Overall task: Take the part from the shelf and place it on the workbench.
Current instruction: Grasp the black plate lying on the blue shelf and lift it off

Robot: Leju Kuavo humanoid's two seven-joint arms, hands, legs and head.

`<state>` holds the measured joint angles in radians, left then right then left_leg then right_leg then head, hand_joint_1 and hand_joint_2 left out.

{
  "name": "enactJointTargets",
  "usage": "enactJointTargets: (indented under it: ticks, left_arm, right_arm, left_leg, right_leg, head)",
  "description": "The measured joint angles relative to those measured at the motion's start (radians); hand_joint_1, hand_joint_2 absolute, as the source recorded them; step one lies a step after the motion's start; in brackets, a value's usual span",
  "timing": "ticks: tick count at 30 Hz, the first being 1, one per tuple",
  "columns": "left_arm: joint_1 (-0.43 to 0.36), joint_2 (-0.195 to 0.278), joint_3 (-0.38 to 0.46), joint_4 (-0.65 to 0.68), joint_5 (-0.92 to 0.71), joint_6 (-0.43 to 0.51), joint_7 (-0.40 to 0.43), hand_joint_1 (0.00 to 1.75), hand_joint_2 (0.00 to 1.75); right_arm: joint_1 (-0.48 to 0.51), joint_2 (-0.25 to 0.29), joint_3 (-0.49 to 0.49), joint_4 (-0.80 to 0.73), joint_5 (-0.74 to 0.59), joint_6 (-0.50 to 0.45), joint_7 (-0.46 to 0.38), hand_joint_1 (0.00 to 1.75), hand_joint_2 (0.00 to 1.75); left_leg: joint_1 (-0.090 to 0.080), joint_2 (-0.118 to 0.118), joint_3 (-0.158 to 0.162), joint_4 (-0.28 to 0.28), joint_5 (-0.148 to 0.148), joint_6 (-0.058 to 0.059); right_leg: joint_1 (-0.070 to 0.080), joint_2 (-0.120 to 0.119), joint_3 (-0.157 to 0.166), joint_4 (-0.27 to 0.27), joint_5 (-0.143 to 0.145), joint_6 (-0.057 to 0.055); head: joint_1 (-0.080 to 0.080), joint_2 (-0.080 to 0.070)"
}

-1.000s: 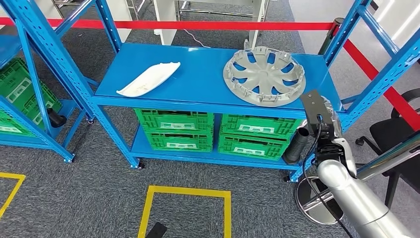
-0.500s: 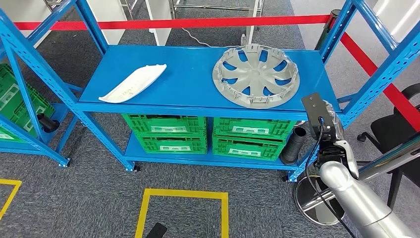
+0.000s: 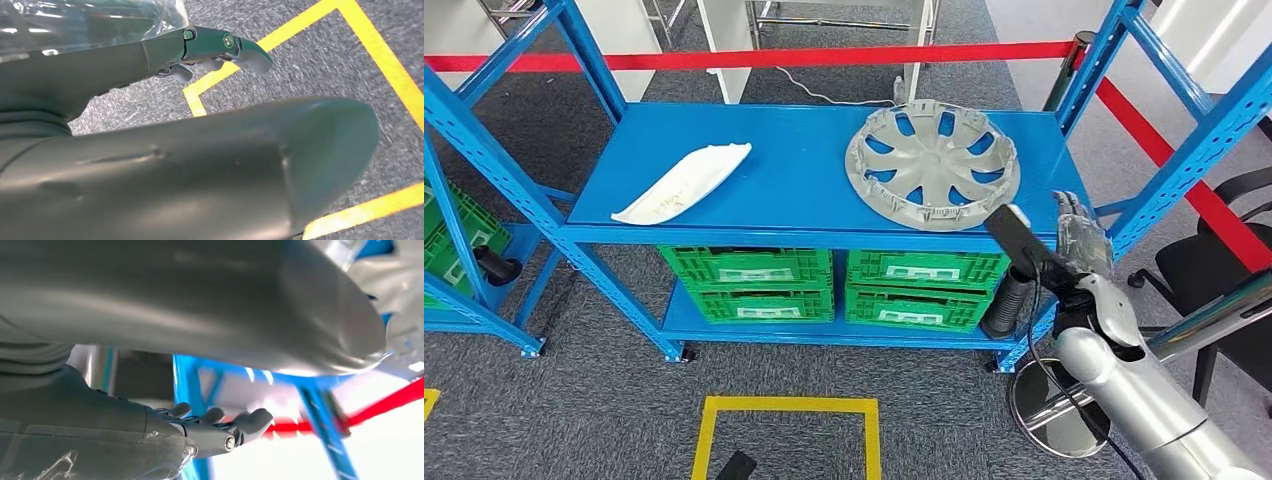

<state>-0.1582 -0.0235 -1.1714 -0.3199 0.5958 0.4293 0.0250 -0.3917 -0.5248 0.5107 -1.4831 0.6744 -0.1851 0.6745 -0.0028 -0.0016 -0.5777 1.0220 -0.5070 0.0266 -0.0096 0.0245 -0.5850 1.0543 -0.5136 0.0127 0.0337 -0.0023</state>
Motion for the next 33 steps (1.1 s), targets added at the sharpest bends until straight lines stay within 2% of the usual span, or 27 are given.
enactJointTargets:
  ticks: [2,4,5,6,7,8,9,10,11,14,16,17,19,20,21,22,23,24,25,26,27,30,31,33]
  left_arm:
    - [-0.001,0.0,0.002,0.0,-0.002,-0.005,0.0,0.0,0.0]
    - [0.0,-0.001,0.004,0.001,-0.003,-0.01,0.001,0.0,0.0]
    - [0.001,-0.001,0.005,0.001,-0.004,-0.012,0.001,0.0,0.0]
    - [0.001,-0.002,0.006,0.001,-0.004,-0.012,0.001,0.0,0.0]
    - [0.001,-0.002,0.006,0.001,-0.004,-0.013,0.001,0.0,0.0]
    - [0.001,-0.003,0.007,0.001,-0.005,-0.013,0.001,0.0,0.0]
    - [0.0,-0.003,0.008,0.001,-0.006,-0.013,0.001,0.0,0.0]
    - [0.0,-0.004,0.008,0.002,-0.006,-0.013,0.002,0.0,0.0]
    - [-0.001,-0.004,0.009,0.002,-0.006,-0.014,0.002,0.0,0.0]
    - [0.0,-0.004,0.011,0.002,-0.006,-0.015,0.004,0.0,0.0]
    - [0.0,-0.004,0.013,0.002,-0.006,-0.016,0.004,0.0,0.0]
    - [0.0,-0.004,0.014,0.002,-0.006,-0.016,0.004,0.0,0.0]
    - [0.002,-0.004,0.014,0.002,-0.006,-0.016,0.004,0.0,0.0]
    - [0.004,-0.004,0.014,0.002,-0.006,-0.017,0.004,0.0,0.0]
    - [0.006,-0.004,0.014,0.002,-0.006,-0.018,0.004,0.0,0.0]
    - [0.007,-0.004,0.014,0.003,-0.006,-0.02,0.004,0.0,0.0]
    - [0.008,-0.004,0.015,0.003,-0.006,-0.021,0.004,0.0,0.0]
    - [0.007,-0.004,0.015,0.003,-0.006,-0.022,0.004,0.0,0.0]
    - [0.007,-0.004,0.015,0.003,-0.006,-0.023,0.003,0.0,0.0]
    - [0.006,-0.004,0.015,0.003,-0.006,-0.023,0.003,0.0,0.0]
    - [0.007,-0.004,0.016,0.004,-0.006,-0.023,0.003,0.0,0.0]
    - [0.009,-0.004,0.016,0.004,-0.006,-0.024,0.002,0.0,0.0]
    - [0.008,-0.004,0.016,0.004,-0.006,-0.024,0.002,0.0,0.0]
    - [0.007,-0.004,0.017,0.005,-0.006,-0.024,0.001,0.0,0.0]
  right_arm:
    - [-0.011,0.004,-0.001,0.001,0.163,0.12,0.001,0.0,0.0]
    - [-0.016,0.011,0.0,0.001,0.255,0.195,0.002,0.0,0.0]
    - [-0.015,0.014,0.001,0.001,0.277,0.215,0.002,0.0,0.0]
    - [-0.015,0.018,0.001,0.001,0.29,0.229,0.002,0.0,0.0]
    - [-0.016,0.021,0.002,0.001,0.3,0.242,0.002,0.0,0.0]
    - [-0.017,0.024,0.001,0.0,0.306,0.25,0.002,0.0,0.0]
    - [-0.018,0.027,0.002,0.0,0.31,0.258,0.002,0.0,0.0]
    - [-0.02,0.029,0.002,0.0,0.312,0.264,0.002,0.0,0.0]
    - [-0.022,0.031,0.002,-0.001,0.313,0.268,0.002,0.0,0.0]
    - [-0.024,0.036,0.002,-0.002,0.314,0.275,0.002,0.0,0.0]
    - [-0.026,0.039,0.002,-0.003,0.314,0.276,0.002,0.0,0.0]
    - [-0.027,0.041,0.002,-0.004,0.314,0.277,0.002,0.0,0.0]
    - [-0.028,0.046,0.003,-0.005,0.314,0.277,0.002,0.0,0.0]
    - [-0.027,0.048,0.004,-0.005,0.314,0.277,0.002,0.0,0.0]
    - [-0.026,0.05,0.004,-0.005,0.314,0.277,0.002,0.0,0.0]
    - [-0.025,0.052,0.005,-0.005,0.314,0.277,0.002,0.0,0.0]
    - [-0.024,0.054,0.005,-0.005,0.314,0.277,0.002,0.0,0.0]
    - [-0.024,0.056,0.005,-0.005,0.314,0.277,0.002,0.0,0.0]
    - [-0.025,0.058,0.005,-0.005,0.314,0.278,0.002,0.0,0.0]
    - [-0.025,0.059,0.005,-0.005,0.314,0.279,0.002,0.0,0.0]
    - [-0.025,0.06,0.005,-0.006,0.314,0.28,0.002,0.0,0.0]
    - [-0.023,0.062,0.004,-0.009,0.314,0.281,0.002,0.0,0.0]
    - [-0.024,0.062,0.003,-0.011,0.314,0.281,0.002,0.0,0.0]
    - [-0.024,0.063,0.003,-0.013,0.314,0.281,0.002,0.0,0.0]
  left_leg:
    - [0.006,0.0,0.008,-0.011,0.002,0.005]
    - [0.007,0.0,0.011,-0.01,-0.002,0.007]
    - [0.007,0.0,0.014,-0.009,-0.005,0.007]
    - [0.007,0.0,0.017,-0.008,-0.009,0.005]
    - [0.008,0.0,0.022,-0.005,-0.015,0.003]
    - [0.009,0.0,0.029,-0.002,-0.022,-0.001]
    - [0.008,0.0,0.033,0.002,-0.029,-0.005]
    - [0.007,0.0,0.035,0.005,-0.035,-0.011]
    - [0.006,0.0,0.035,0.007,-0.039,-0.016]
    - [0.005,0.003,0.037,0.004,-0.045,-0.032]
    - [0.005,0.004,0.024,0.04,-0.07,-0.043]
    - [0.005,0.003,0.0,0.089,-0.094,-0.047]
    - [0.006,0.003,-0.073,0.222,-0.142,-0.05]
    - [0.006,0.003,-0.104,0.27,-0.147,-0.051]
    - [0.007,0.003,-0.119,0.283,-0.131,-0.051]
    - [0.007,0.003,-0.115,0.255,-0.096,-0.049]
    - [0.007,0.003,-0.094,0.196,-0.048,-0.047]
    - [0.007,0.002,-0.069,0.134,-0.012,-0.044]
    - [0.006,0.001,-0.044,0.077,0.007,-0.039]
    - [0.004,0.0,-0.028,0.042,0.011,-0.034]
    - [0.002,0.0,-0.021,0.026,0.001,-0.027]
    - [0.004,0.0,-0.004,0.01,-0.011,-0.007]
    - [0.006,0.0,0.004,0.008,-0.014,-0.001]
    - [0.008,-0.001,0.02,0.007,-0.025,0.008]
  right_leg:
    - [-0.001,-0.011,-0.042,0.082,-0.039,0.008]
    - [-0.005,-0.016,-0.114,0.207,-0.079,0.016]
    - [-0.007,-0.018,-0.14,0.243,-0.079,0.019]
    - [-0.009,-0.019,-0.148,0.243,-0.059,0.021]
    - [-0.01,-0.019,-0.138,0.205,-0.021,0.022]
    - [-0.01,-0.022,-0.113,0.14,0.022,0.022]
    - [-0.009,-0.025,-0.087,0.081,0.052,0.021]
    - [-0.006,-0.027,-0.065,0.033,0.067,0.016]
    - [-0.004,-0.028,-0.054,0.008,0.067,0.01]
    - [-0.002,-0.024,-0.048,-0.004,0.054,-0.009]
    - [-0.007,-0.023,-0.04,-0.011,0.052,-0.02]
    - [-0.008,-0.023,-0.037,-0.013,0.05,-0.025]
    - [-0.007,-0.022,-0.031,-0.014,0.044,-0.03]
    - [-0.007,-0.021,-0.027,-0.014,0.04,-0.031]
    - [-0.007,-0.019,-0.021,-0.014,0.035,-0.03]
    - [-0.008,-0.017,-0.013,-0.014,0.03,-0.028]
    - [-0.008,-0.015,-0.003,-0.014,0.023,-0.025]
    - [-0.008,-0.014,0.006,-0.014,0.017,-0.02]
    - [-0.007,-0.013,0.012,-0.014,0.011,-0.015]
    - [-0.006,-0.012,0.016,-0.016,0.007,-0.009]
    - [-0.005,-0.011,0.018,-0.017,0.006,-0.002]
    - [-0.007,-0.014,0.021,-0.005,0.006,0.015]
    - [-0.007,-0.016,0.01,0.022,-0.003,0.019]
    - [-0.007,-0.019,-0.051,0.128,-0.037,0.025]
  head:
    - [0.003,0.0]
    - [0.005,0.0]
    - [0.006,0.0]
    - [0.006,0.0]
    - [0.006,0.0]
    - [0.006,0.0]
    - [0.006,0.0]
    - [0.006,0.0]
    - [0.006,0.0]
    - [0.003,0.0]
    - [0.0,0.0]
    - [-0.002,0.0]
    - [-0.005,0.0]
    - [-0.005,0.0]
    - [-0.006,0.0]
    - [-0.006,0.0]
    - [-0.006,0.0]
    - [-0.007,0.0]
    - [-0.008,0.0]
    - [-0.007,0.0]
    - [-0.007,0.0]
    - [-0.005,0.0]
    - [-0.003,0.0]
    - [0.0,0.0]
